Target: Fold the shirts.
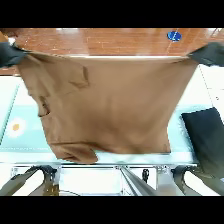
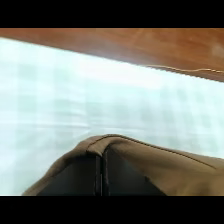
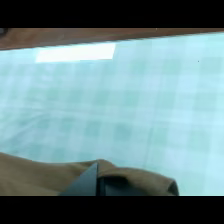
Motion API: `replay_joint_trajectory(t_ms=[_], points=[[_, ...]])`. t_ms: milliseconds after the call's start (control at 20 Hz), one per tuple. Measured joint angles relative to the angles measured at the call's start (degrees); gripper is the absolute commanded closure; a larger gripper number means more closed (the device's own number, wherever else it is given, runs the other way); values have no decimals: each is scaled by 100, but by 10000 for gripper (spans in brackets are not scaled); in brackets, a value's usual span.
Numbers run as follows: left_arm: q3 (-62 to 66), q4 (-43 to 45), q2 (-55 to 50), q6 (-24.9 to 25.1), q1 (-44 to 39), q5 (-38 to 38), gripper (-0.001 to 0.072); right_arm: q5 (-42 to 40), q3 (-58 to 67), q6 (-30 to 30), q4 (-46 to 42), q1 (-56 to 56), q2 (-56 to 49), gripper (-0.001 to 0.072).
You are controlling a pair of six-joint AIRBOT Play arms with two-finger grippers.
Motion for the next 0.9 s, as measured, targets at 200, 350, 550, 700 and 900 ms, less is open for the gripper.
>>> replay_joint_trajectory(t_ms=[200, 350, 550, 700, 900], points=[[317, -146, -1620, 50, -415, 953, 689, -573, 817, 37, 201, 319, -2063, 695], [680, -256, -2581, 17, -557, 1325, 689, -739, 1611, 201, 289, 431, -3294, 695], [1054, -470, -3467, -149, -625, 1508, 689, -789, 2439, 498, 326, 483, -4371, 695], [1198, -581, -3716, -210, -627, 1473, 688, -664, 2728, 627, 328, 474, -4686, 695], [1720, -706, -3788, -247, -413, 566, 688, -83, 2935, 570, 328, 297, -4658, 694]])
